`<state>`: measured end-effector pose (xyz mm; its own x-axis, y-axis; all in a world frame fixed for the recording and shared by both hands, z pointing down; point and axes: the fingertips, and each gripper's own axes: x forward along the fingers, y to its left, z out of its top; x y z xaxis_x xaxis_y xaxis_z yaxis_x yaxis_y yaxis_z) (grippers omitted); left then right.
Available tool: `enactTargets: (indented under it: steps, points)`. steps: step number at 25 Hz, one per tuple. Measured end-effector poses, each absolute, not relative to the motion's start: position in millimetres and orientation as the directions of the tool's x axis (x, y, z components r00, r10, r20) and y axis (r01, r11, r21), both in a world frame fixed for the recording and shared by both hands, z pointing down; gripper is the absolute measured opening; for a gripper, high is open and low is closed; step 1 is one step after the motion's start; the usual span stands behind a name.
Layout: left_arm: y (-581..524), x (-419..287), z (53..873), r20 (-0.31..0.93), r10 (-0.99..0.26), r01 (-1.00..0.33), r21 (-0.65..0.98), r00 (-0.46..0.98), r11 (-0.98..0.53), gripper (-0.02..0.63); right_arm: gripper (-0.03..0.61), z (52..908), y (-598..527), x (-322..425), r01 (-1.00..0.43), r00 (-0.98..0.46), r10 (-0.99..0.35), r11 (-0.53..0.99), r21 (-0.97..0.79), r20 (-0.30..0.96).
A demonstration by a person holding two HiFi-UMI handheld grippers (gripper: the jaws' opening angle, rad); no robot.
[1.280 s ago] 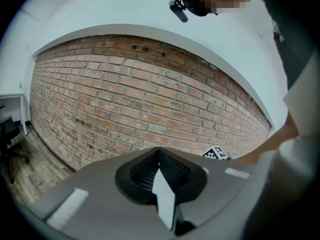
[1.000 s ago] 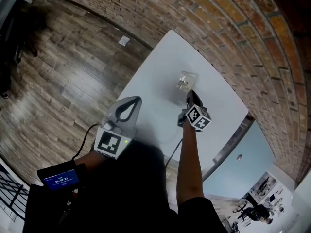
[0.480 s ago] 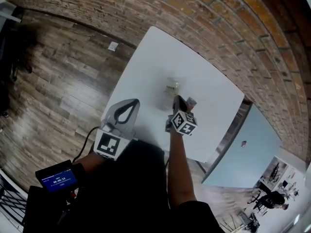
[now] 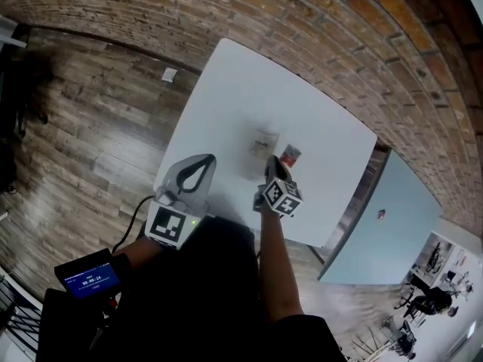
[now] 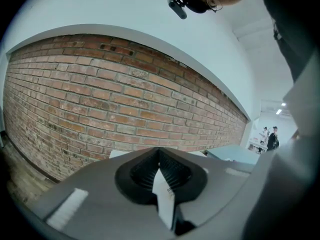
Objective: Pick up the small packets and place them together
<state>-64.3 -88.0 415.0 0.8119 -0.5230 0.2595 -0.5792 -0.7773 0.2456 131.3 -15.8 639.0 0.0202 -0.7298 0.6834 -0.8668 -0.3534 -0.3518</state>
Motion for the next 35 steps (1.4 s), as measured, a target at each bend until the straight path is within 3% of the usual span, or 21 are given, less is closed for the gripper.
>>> enactTargets:
  steps: [10, 15, 28, 35]
  points:
    - [-77, -62, 418, 0.279, -0.532, -0.593, 0.229, 0.8, -0.772, 0.0, 0.006, 665, 0, 136, -0.867, 0.001, -0.69, -0.362, -0.344, 0.724]
    - [-80, -66, 418, 0.278, -0.549, -0.609, 0.218, 0.788, -0.763, 0.0, 0.051, 673, 7, 137, -0.905, -0.009, -0.672, -0.309, -0.291, 0.741]
    - [-81, -59, 418, 0.289, -0.553, -0.616, 0.216, 0.781, -0.757, 0.0, 0.205, 660, -39, 94, -0.992, -0.081, -0.64, 0.123, -0.002, 0.764]
    - [-81, -61, 420, 0.3, -0.577, -0.644, 0.22, 0.759, -0.733, 0.0, 0.219, 681, -45, 89, -0.986, -0.112, -0.58, 0.166, -0.017, 0.807]
